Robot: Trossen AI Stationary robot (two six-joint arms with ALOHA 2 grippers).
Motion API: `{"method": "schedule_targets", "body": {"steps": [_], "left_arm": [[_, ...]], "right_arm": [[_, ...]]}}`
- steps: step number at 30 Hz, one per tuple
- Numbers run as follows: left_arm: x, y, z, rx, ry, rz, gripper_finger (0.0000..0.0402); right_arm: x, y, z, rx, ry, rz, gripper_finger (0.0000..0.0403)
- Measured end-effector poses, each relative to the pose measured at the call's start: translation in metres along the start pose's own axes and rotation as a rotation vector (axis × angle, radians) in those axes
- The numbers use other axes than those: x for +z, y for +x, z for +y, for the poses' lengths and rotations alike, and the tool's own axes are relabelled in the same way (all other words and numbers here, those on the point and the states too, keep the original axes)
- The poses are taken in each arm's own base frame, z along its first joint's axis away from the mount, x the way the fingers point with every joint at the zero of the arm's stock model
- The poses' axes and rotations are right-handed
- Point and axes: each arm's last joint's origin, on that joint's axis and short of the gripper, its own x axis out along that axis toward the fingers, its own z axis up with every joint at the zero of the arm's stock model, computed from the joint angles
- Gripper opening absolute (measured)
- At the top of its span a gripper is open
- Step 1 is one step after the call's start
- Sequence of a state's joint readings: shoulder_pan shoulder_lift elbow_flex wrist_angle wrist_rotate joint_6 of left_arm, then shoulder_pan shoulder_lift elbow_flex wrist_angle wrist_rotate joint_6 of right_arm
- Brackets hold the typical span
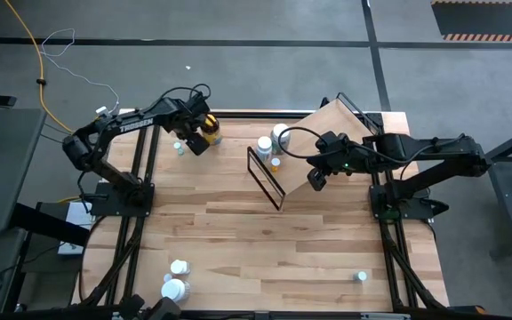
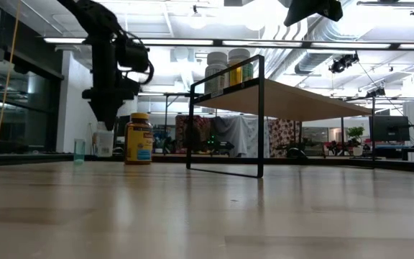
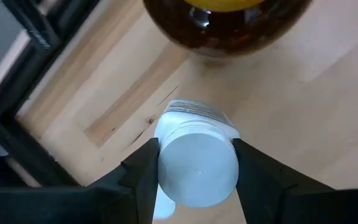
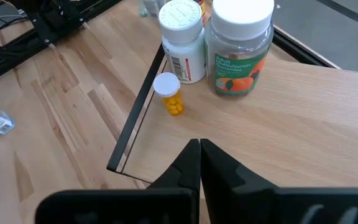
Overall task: Pick and place medicine bottles onto shelf by color
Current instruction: Put the small white pill bottle on the shelf
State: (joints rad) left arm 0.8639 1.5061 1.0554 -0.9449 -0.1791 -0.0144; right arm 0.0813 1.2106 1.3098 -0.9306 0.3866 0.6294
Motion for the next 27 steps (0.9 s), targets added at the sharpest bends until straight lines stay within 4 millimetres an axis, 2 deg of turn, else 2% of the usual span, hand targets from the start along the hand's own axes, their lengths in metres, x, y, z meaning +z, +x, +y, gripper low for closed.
{"method": "schedule_targets", "body": {"steps": [4, 8, 14, 20, 24, 27], "left_arm": [[-0.004, -0.031, 0.002, -0.035, -0.016, -0.058, 0.0155], [-0.017, -0.067, -0.005, -0.126, -0.041, -0.183, 0.0157], [-0.051, -0.115, -0.034, -0.270, -0.034, -0.349, 0.0158], [-0.082, -0.151, -0.070, -0.461, -0.001, -0.484, 0.0158], [-0.095, -0.172, -0.087, -0.568, -0.044, -0.627, 0.0158], [-0.098, -0.186, -0.092, -0.643, -0.095, -0.734, 0.0158]], "right_arm": [[0.000, 0.000, 0.000, 0.000, -0.001, 0.001, 0.0000], [0.000, 0.000, 0.000, 0.000, -0.001, 0.001, 0.0000], [0.000, 0.000, 0.000, 0.000, -0.001, 0.000, 0.0000], [0.006, 0.000, 0.004, 0.040, 0.016, -0.056, 0.0000], [0.017, -0.001, 0.013, 0.135, 0.022, -0.150, 0.0002], [0.026, 0.000, 0.021, 0.249, 0.051, -0.208, 0.0021]]}}
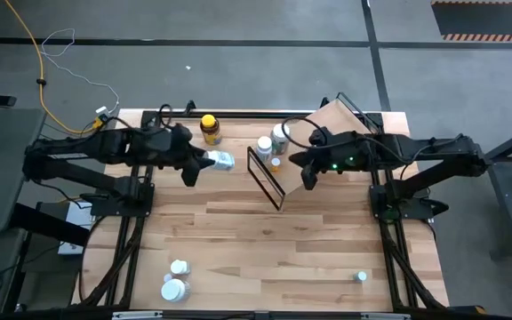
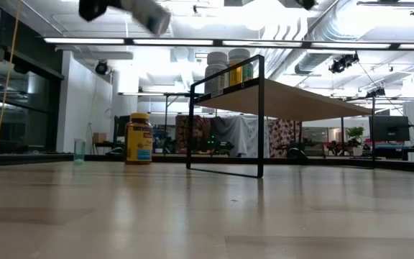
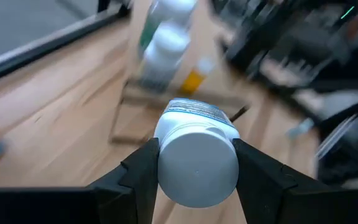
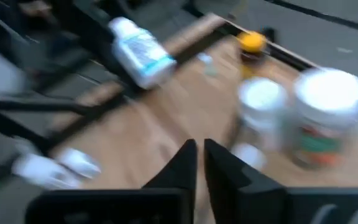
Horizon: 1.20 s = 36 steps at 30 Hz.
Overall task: Pick and place medicine bottles onto shelf by color
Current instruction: Put the small white pill bottle on the shelf
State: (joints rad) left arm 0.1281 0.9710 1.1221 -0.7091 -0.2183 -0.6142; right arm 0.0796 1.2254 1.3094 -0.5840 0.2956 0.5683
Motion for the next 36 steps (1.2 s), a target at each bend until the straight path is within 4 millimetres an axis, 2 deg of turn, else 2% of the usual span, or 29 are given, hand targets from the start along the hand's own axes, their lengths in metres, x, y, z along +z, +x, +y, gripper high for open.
{"method": "schedule_targets", "body": {"steps": [4, 11, 15, 19, 22, 30, 36], "left_arm": [[0.005, -0.007, -0.013, -0.079, 0.082, -0.109, 0.0158], [0.007, -0.009, -0.025, -0.136, 0.307, -0.184, 0.0158], [0.011, -0.012, -0.033, -0.163, 0.389, -0.269, 0.0158], [0.016, -0.016, -0.038, -0.149, 0.405, -0.363, 0.0158], [0.019, -0.018, -0.040, -0.148, 0.401, -0.407, 0.0159], [0.024, -0.021, -0.044, -0.190, 0.370, -0.459, 0.0159], [0.025, -0.009, -0.051, -0.201, 0.377, -0.470, 0.0159]], "right_arm": [[0.008, 0.013, 0.008, 0.142, 0.107, -0.027, 0.0086], [0.017, 0.043, 0.022, 0.316, 0.324, -0.084, 0.0247], [0.022, 0.060, 0.025, 0.370, 0.518, -0.123, 0.0305], [0.026, 0.071, 0.026, 0.425, 0.640, -0.145, 0.0328], [0.029, 0.074, 0.028, 0.468, 0.670, -0.169, 0.0333], [0.038, 0.071, 0.033, 0.555, 0.707, -0.261, 0.0335], [0.038, 0.070, 0.034, 0.568, 0.722, -0.257, 0.0335]]}}
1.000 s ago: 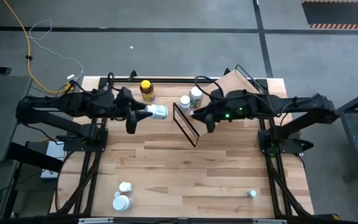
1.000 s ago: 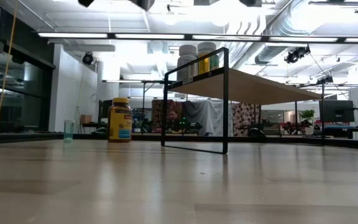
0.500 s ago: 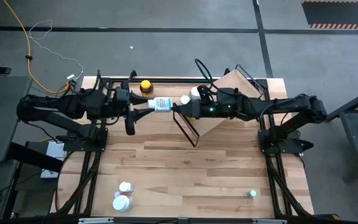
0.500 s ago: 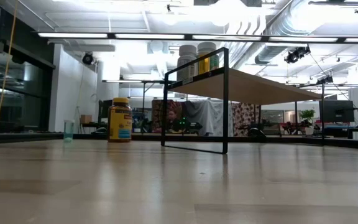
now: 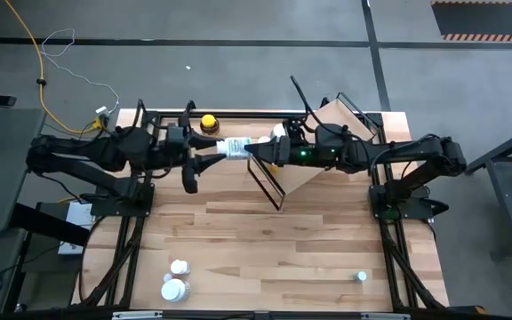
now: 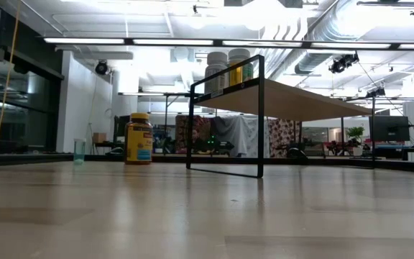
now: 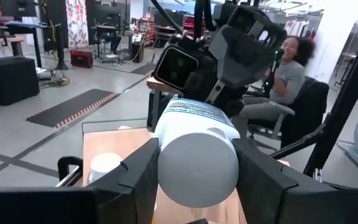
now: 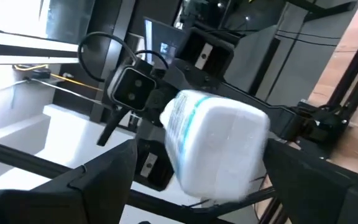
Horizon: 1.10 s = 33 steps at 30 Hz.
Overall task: Pick and place medicine bottles onto shelf by color
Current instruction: Put the small white pill bottle on the shelf
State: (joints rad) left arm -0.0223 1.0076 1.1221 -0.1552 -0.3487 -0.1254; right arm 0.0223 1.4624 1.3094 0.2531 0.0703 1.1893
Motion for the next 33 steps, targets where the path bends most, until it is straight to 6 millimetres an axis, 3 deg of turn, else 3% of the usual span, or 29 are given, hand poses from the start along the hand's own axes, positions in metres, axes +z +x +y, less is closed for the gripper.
{"method": "schedule_targets", "body": {"steps": [10, 21, 28, 33], "left_arm": [[-0.005, 0.019, -0.007, -0.011, -0.001, -0.018, 0.0159], [-0.005, 0.020, -0.007, -0.011, 0.004, -0.026, 0.0162], [-0.005, 0.019, -0.008, -0.057, -0.003, -0.018, 0.0206], [0.004, 0.003, -0.001, -0.071, -0.065, -0.034, 0.0239]], "right_arm": [[-0.001, 0.000, 0.000, 0.006, -0.017, 0.017, 0.0315], [-0.001, 0.000, 0.001, 0.012, 0.000, 0.019, 0.0144], [0.001, -0.003, 0.003, 0.039, -0.069, 0.075, 0.0142], [0.012, -0.014, 0.013, 0.093, -0.171, 0.106, 0.0141]]}}
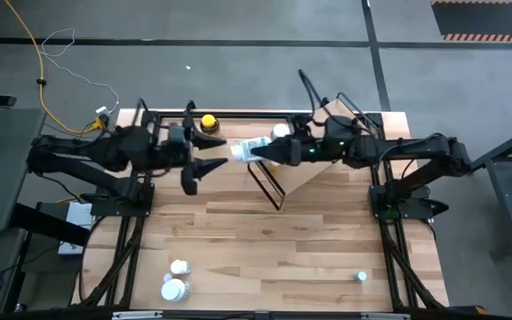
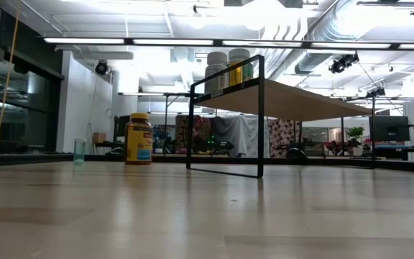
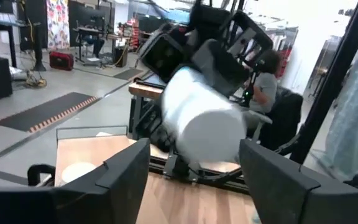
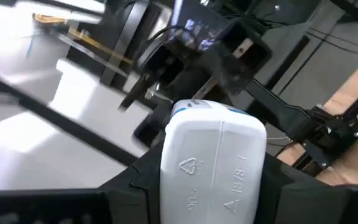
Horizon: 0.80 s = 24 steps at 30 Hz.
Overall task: Pick and place medicine bottles onto shelf by color
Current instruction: Put the small white pill bottle on the shelf
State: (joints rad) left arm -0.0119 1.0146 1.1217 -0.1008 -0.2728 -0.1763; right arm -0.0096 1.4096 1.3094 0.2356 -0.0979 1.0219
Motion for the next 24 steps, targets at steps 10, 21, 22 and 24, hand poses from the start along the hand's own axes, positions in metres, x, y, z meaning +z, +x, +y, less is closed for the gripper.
{"method": "schedule_targets", "body": {"steps": [10, 21, 22, 24], "left_arm": [[0.020, -0.049, 0.011, -0.003, -0.063, -0.056, 0.0260], [0.015, -0.039, 0.012, 0.099, -0.114, -0.045, 0.0259], [0.013, -0.035, 0.011, 0.108, -0.113, -0.036, 0.0259], [0.010, -0.029, 0.010, 0.124, -0.118, -0.023, 0.0259]], "right_arm": [[0.017, -0.057, 0.025, -0.146, -0.377, 0.039, 0.0131], [-0.009, -0.102, 0.001, -0.365, -0.391, 0.112, 0.0135], [-0.015, -0.105, -0.005, -0.359, -0.377, 0.093, 0.0135], [-0.029, -0.111, -0.021, -0.323, -0.345, 0.033, 0.0135]]}}
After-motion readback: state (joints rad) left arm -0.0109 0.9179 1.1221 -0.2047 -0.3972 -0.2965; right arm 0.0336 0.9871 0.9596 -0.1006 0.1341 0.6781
